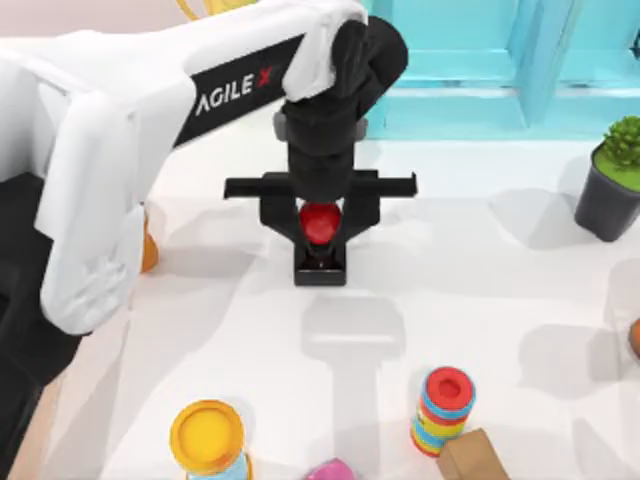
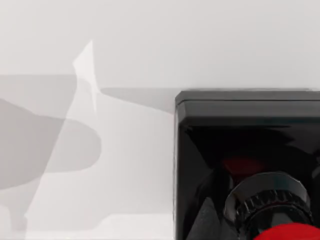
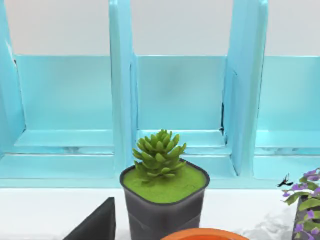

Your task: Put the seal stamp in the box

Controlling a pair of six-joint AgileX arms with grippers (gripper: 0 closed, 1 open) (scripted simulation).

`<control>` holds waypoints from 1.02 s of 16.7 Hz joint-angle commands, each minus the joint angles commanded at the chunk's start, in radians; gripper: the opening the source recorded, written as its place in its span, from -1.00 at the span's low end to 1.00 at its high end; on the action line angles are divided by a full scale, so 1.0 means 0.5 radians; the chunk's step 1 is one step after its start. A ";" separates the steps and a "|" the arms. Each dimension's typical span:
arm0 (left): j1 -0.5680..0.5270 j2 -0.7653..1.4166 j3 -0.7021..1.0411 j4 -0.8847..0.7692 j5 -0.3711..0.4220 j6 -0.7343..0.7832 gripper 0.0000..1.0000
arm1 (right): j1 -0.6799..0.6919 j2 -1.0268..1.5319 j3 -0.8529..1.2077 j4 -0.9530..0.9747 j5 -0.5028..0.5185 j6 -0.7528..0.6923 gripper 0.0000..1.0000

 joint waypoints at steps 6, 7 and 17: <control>-0.008 0.064 0.236 -0.218 0.000 0.002 -1.00 | 0.000 0.000 0.000 0.000 0.000 0.000 1.00; -0.008 0.085 0.346 -0.307 0.000 0.000 -1.00 | 0.000 0.000 0.000 0.000 0.000 0.000 1.00; -0.003 0.206 1.179 -0.976 0.002 -0.001 -1.00 | 0.000 0.000 0.000 0.000 0.000 0.000 1.00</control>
